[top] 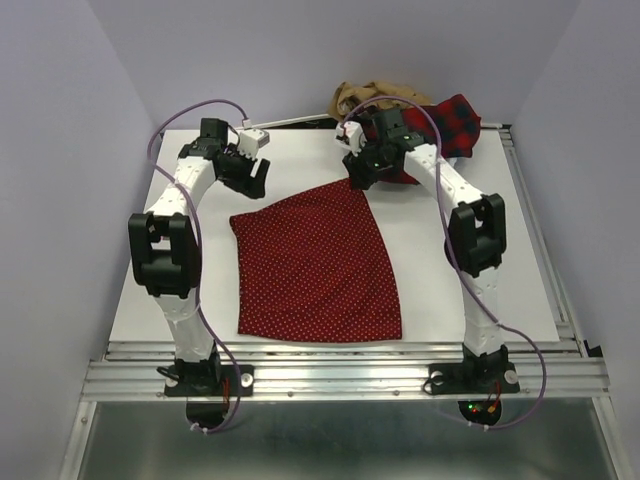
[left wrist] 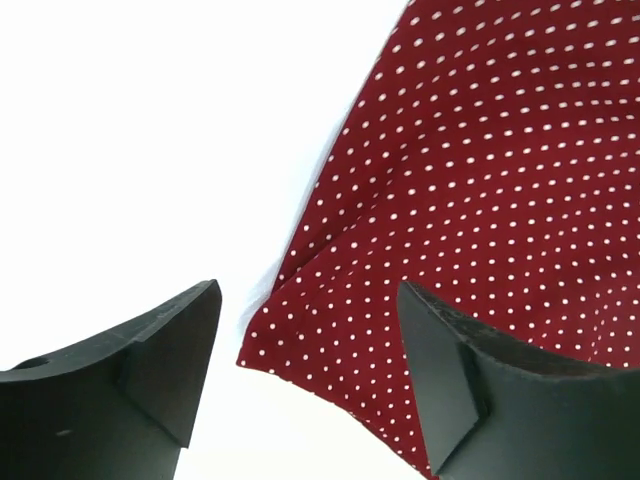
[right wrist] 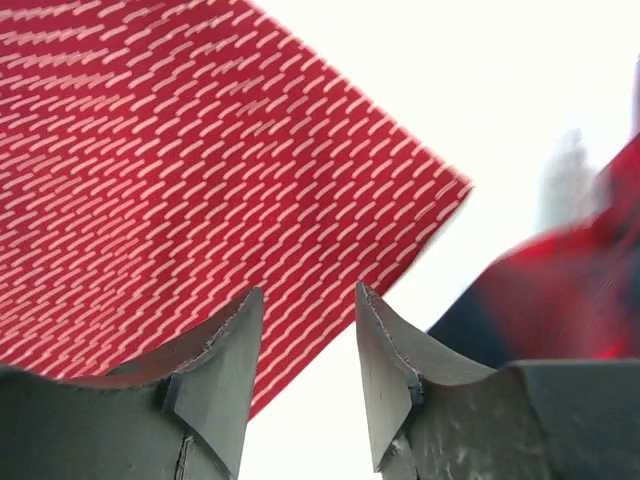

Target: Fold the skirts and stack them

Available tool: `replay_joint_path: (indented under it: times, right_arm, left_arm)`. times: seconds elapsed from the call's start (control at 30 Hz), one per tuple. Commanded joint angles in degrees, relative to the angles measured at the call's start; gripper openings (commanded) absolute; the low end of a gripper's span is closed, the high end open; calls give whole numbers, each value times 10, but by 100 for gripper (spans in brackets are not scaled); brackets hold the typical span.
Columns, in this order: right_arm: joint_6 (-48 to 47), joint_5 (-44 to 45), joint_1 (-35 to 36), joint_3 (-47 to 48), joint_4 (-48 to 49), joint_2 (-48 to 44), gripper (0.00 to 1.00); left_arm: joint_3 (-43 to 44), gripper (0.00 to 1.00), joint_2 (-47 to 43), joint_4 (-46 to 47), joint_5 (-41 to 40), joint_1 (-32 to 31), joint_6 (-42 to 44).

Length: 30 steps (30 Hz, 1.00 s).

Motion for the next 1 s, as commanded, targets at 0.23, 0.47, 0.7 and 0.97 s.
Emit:
replay_joint_path:
  times: [0.23,0.47,0.7,0.97]
  right_arm:
    - [-138,32,17,101,182,116,45]
    - [-211,59,17,119,230,188,52]
    - [-260,36,12,61,225,193,55]
    - [-304,31,12,66,151,223,50]
  left_arm:
    - [0,71,37,-5,-29,32,-21]
    - [-22,74,37,-2,-24,45,-22]
    - [-30,77,29,-2,-23,61,-22]
    - [-36,77,57,-4,-40,64,-20]
